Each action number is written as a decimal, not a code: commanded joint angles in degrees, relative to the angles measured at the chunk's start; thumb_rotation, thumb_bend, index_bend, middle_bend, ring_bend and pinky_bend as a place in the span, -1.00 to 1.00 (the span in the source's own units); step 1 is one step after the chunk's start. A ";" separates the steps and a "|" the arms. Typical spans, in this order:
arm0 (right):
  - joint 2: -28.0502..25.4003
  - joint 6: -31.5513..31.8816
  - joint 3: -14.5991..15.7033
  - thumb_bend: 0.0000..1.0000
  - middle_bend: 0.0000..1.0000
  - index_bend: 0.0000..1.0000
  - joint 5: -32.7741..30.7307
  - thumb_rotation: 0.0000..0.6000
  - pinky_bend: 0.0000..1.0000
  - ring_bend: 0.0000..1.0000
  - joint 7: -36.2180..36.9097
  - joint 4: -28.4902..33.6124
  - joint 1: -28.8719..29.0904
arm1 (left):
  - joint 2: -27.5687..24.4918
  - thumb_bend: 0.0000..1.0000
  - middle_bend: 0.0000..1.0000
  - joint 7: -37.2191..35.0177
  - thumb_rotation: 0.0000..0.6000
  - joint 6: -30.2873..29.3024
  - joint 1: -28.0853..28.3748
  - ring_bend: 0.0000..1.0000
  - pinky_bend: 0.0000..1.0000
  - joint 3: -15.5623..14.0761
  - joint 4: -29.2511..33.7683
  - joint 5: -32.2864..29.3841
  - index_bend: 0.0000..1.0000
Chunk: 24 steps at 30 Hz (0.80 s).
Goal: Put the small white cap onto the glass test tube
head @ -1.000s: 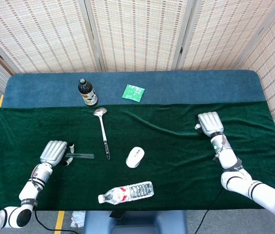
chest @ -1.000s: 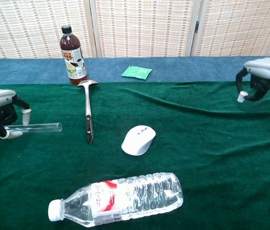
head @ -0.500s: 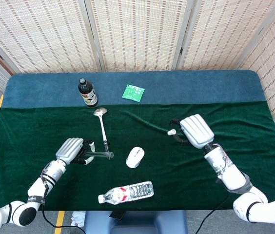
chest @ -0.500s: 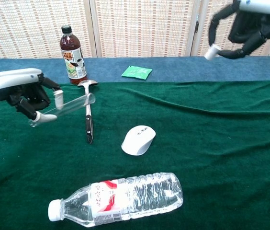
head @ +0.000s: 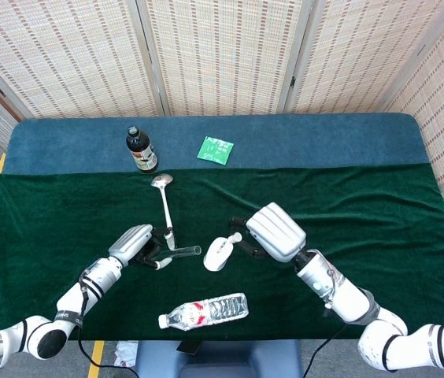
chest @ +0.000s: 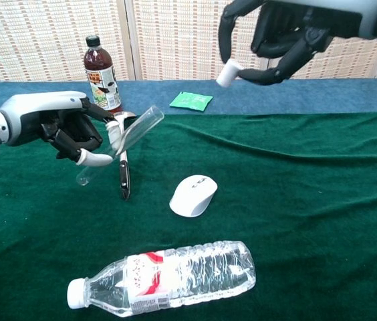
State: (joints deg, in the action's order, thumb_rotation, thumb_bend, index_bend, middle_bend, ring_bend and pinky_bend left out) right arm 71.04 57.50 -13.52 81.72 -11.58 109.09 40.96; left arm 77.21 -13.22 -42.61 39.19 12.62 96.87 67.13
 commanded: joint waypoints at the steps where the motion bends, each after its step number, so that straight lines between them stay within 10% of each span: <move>1: 1.38 -0.15 0.59 0.25 1.00 0.34 0.74 1.00 1.00 1.00 0.06 -0.46 0.78 | 0.18 0.00 0.83 -1.50 1.00 0.66 0.37 0.74 0.66 -0.09 -0.40 0.34 0.30; 24: 5.20 -0.94 1.93 0.25 1.00 0.34 0.13 1.00 1.00 1.00 -2.39 -1.73 3.42 | 1.71 0.01 0.83 -1.97 1.00 -0.48 1.52 0.74 0.66 -1.12 -0.93 -0.36 0.30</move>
State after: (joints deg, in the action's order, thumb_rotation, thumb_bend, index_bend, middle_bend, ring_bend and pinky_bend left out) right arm 76.22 56.57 -11.59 81.87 -13.95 107.37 44.36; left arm 78.93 -15.22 -43.07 40.69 11.52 95.94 66.81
